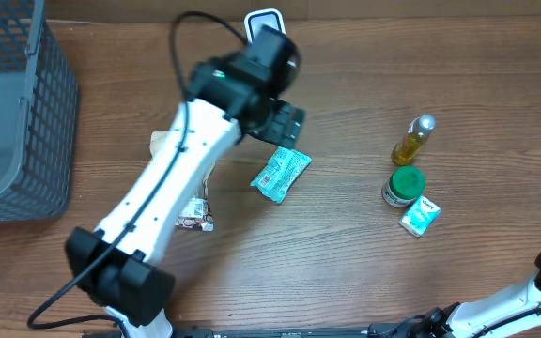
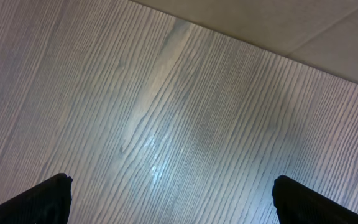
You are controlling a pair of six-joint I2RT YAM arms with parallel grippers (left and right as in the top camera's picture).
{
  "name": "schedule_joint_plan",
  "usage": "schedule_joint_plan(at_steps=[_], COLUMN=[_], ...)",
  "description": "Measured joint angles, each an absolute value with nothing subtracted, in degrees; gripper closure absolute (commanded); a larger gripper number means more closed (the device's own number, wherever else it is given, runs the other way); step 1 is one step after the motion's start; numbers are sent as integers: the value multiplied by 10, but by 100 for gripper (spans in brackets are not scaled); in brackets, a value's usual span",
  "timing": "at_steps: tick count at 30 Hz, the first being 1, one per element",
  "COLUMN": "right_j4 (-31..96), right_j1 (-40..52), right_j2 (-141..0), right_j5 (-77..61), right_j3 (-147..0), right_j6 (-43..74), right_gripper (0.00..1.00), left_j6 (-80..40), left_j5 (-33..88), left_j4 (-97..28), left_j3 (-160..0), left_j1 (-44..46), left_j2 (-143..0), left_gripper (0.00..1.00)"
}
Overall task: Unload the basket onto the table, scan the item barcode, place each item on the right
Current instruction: 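Set the mint-green packet down on the table and release it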
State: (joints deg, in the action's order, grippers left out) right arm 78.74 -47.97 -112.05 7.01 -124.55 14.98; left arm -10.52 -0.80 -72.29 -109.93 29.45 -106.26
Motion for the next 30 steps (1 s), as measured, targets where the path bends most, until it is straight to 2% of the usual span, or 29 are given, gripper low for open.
schedule_joint_plan(at_steps=[12, 21, 26, 30], right_j4=[787, 787, 787, 787], right_j1=[-480, -480, -480, -480], right_j2=[-1120, -1120, -1120, -1120], right_j5=[70, 70, 70, 70], right_j3=[-1246, -1246, -1246, -1246], right_j6=[150, 150, 150, 150], right_gripper=[0, 0, 0, 0], left_j6=[-52, -3, 4, 5], left_j5=[179, 254, 264, 267], left_j4=[-740, -741, -737, -734], left_j3=[-1080, -1023, -984, -952], left_j1=[154, 138, 138, 138], left_j2=[-1062, -1062, -1062, -1062], left_gripper=[1, 1, 16, 34])
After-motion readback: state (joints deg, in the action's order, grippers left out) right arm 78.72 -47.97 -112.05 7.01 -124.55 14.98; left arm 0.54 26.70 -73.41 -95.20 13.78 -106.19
